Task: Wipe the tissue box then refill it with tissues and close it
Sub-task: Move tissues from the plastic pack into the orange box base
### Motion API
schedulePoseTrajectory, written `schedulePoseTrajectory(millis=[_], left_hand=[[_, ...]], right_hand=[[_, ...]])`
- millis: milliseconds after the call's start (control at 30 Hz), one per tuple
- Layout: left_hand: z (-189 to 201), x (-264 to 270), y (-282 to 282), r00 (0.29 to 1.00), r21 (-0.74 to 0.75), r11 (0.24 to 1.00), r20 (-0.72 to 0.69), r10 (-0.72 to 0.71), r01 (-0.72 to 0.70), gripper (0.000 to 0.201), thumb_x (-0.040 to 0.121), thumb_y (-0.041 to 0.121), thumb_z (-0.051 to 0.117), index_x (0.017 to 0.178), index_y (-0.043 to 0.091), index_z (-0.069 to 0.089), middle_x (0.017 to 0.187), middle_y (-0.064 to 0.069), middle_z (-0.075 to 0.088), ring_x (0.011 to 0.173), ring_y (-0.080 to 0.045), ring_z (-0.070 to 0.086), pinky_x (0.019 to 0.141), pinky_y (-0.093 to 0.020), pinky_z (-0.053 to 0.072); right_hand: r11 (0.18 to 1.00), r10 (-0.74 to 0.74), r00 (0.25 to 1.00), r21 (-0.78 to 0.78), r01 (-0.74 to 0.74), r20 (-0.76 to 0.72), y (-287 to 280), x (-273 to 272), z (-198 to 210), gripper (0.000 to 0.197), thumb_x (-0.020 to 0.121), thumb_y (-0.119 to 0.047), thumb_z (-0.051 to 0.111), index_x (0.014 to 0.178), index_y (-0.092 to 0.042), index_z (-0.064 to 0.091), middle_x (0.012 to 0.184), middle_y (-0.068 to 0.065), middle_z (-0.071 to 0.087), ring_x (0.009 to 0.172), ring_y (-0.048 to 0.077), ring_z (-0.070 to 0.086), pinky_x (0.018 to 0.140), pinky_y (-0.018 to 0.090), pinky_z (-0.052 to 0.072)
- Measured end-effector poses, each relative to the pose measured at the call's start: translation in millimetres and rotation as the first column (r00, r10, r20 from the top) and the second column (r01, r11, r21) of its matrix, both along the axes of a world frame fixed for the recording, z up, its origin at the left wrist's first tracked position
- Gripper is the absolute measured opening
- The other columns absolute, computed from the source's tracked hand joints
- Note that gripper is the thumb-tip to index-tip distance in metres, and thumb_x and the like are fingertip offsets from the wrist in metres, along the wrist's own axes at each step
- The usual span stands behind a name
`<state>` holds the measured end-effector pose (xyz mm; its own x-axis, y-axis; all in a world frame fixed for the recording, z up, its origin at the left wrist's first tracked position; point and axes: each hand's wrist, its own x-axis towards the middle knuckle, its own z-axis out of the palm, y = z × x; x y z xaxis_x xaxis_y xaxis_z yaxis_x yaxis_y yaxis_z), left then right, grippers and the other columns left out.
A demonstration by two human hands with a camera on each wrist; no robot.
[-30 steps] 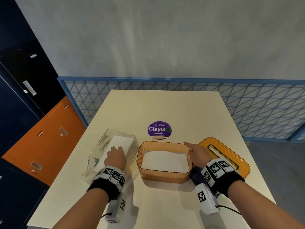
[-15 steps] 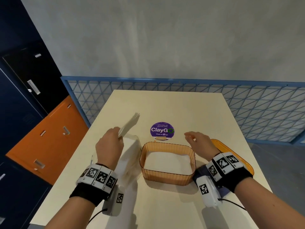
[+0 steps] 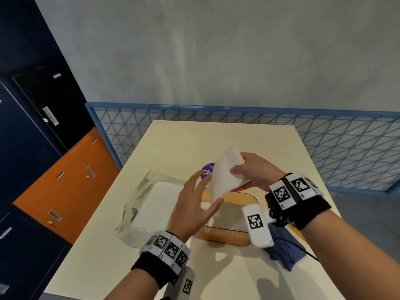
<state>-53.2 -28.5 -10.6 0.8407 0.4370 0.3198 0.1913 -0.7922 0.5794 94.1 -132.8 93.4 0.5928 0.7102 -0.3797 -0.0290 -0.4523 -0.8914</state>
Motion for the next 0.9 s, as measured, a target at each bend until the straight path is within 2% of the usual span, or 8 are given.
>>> schedulePoseTrajectory(millis=[100, 200, 300, 367, 500, 633, 733, 900], left_hand=[[3.4, 1.2, 2.3, 0.984, -0.458, 0.886, 0.113, 0.139, -0.072, 0.064, 0.090, 0.054, 0.043, 0.144, 0.024, 0.026, 0.150, 0.003, 0.026, 0.136, -0.008, 0.027, 0.109, -0.025, 0.028], [8.6, 12.3, 12.2, 0.945, -0.897, 0.428, 0.034, 0.326, -0.115, 0.051, 0.098, 0.044, 0.035, 0.144, 0.024, 0.023, 0.144, -0.010, 0.040, 0.122, -0.022, 0.047, 0.100, -0.034, 0.041], [20.9, 16.5, 15.8, 0.974, -0.998, 0.006, -0.052, 0.220, -0.055, 0.044, 0.096, 0.053, 0.033, 0.127, 0.021, 0.038, 0.114, -0.016, 0.060, 0.097, -0.032, 0.061, 0.086, -0.041, 0.051], [27.9, 16.2, 15.8, 0.991, -0.998, -0.055, -0.016, 0.130, -0.009, 0.037, 0.097, 0.050, 0.032, 0.116, 0.023, 0.048, 0.110, -0.015, 0.062, 0.096, -0.034, 0.063, 0.086, -0.046, 0.051], [32.1, 18.5, 19.3, 0.988, -0.969, 0.230, -0.061, 0.139, -0.092, 0.045, 0.097, 0.031, 0.046, 0.138, 0.023, 0.031, 0.133, -0.011, 0.052, 0.107, -0.029, 0.059, 0.066, -0.033, 0.058], [25.4, 22.2, 17.6, 0.964, -0.747, 0.610, -0.182, 0.196, -0.265, 0.055, 0.095, 0.007, 0.045, 0.144, 0.018, 0.022, 0.114, -0.009, 0.056, 0.097, -0.025, 0.059, 0.074, -0.032, 0.052], [16.0, 20.2, 13.8, 0.927, -0.532, 0.767, -0.304, 0.221, -0.358, 0.060, 0.092, 0.003, 0.046, 0.145, 0.015, 0.021, 0.116, -0.015, 0.060, 0.091, -0.023, 0.056, 0.076, -0.028, 0.046], [-8.8, 18.0, 7.4, 0.828, -0.260, 0.891, -0.526, 0.193, -0.372, 0.065, 0.088, 0.009, 0.048, 0.145, 0.018, 0.018, 0.128, -0.009, 0.055, 0.115, -0.029, 0.054, 0.096, -0.041, 0.045]], right_hand=[[1.000, -0.009, 0.995, -0.008, 0.010, 0.096, -5.3, 4.0, 10.5, 0.036, 0.090, -0.003, 0.049, 0.125, -0.009, 0.044, 0.118, 0.012, 0.051, 0.101, 0.032, 0.057, 0.070, 0.041, 0.059], [0.999, 0.019, 0.994, 0.037, -0.023, 0.112, -12.4, 5.3, 20.1, 0.038, 0.091, -0.006, 0.050, 0.128, -0.011, 0.044, 0.111, 0.007, 0.054, 0.093, 0.024, 0.059, 0.066, 0.033, 0.060], [0.995, 0.017, 0.998, 0.098, -0.022, 0.056, -16.9, 4.0, 25.5, 0.035, 0.091, -0.006, 0.050, 0.125, -0.012, 0.046, 0.107, 0.004, 0.056, 0.087, 0.018, 0.058, 0.053, 0.022, 0.058], [0.995, -0.001, 0.999, 0.102, -0.003, 0.034, -18.9, 4.5, 24.3, 0.034, 0.092, -0.008, 0.051, 0.125, -0.012, 0.047, 0.113, 0.006, 0.056, 0.090, 0.019, 0.058, 0.054, 0.023, 0.057], [0.998, -0.004, 1.000, 0.057, 0.005, -0.026, -25.5, 7.2, 5.8, 0.029, 0.092, -0.011, 0.049, 0.121, -0.017, 0.049, 0.111, 0.004, 0.057, 0.092, 0.020, 0.057, 0.065, 0.030, 0.057], [0.995, -0.102, 0.993, -0.027, 0.101, -0.051, -28.8, 11.7, -20.7, 0.023, 0.091, -0.003, 0.047, 0.113, -0.008, 0.051, 0.111, 0.013, 0.057, 0.096, 0.028, 0.058, 0.071, 0.040, 0.056], [0.973, -0.119, 0.986, -0.184, 0.138, 0.112, -32.0, 14.1, -44.5, 0.011, 0.084, 0.003, 0.049, 0.081, -0.007, 0.053, 0.101, 0.020, 0.060, 0.094, 0.032, 0.059, 0.085, 0.047, 0.052], [0.874, 0.092, 0.957, -0.483, 0.054, 0.275, -34.7, 8.4, -78.0, 0.023, 0.082, 0.001, 0.050, 0.064, -0.010, 0.039, 0.070, 0.005, 0.045, 0.073, 0.023, 0.046, 0.049, 0.023, 0.034]])
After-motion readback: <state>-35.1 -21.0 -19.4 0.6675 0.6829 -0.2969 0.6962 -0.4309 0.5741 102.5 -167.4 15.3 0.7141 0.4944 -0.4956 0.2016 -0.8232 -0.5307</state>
